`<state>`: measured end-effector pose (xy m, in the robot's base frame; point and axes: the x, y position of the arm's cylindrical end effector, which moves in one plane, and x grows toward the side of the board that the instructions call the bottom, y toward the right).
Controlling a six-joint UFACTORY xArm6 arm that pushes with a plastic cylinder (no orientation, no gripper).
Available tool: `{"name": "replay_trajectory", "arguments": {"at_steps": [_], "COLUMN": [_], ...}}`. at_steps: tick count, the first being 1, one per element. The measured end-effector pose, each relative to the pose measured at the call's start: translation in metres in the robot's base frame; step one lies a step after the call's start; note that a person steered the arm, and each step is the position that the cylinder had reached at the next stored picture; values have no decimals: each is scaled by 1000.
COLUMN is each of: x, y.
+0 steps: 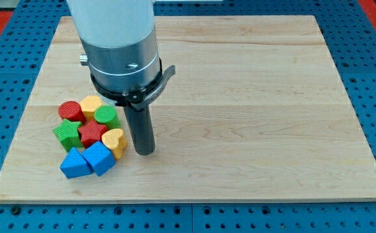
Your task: Move your arms towards the red circle
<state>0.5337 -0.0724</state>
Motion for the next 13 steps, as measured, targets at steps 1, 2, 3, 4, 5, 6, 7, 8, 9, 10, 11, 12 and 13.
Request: {"name": "replay_trajectory", "arguments": {"at_steps": [1, 2, 3, 4, 5, 6, 7, 8, 9, 10, 11, 12, 13], "x": [0, 0, 0, -20, -61, -83, -84, -86, -86, -86, -86, -99, -135], "y": [0, 7, 13, 54, 100, 101, 101, 101, 101, 106, 100, 56, 54]}}
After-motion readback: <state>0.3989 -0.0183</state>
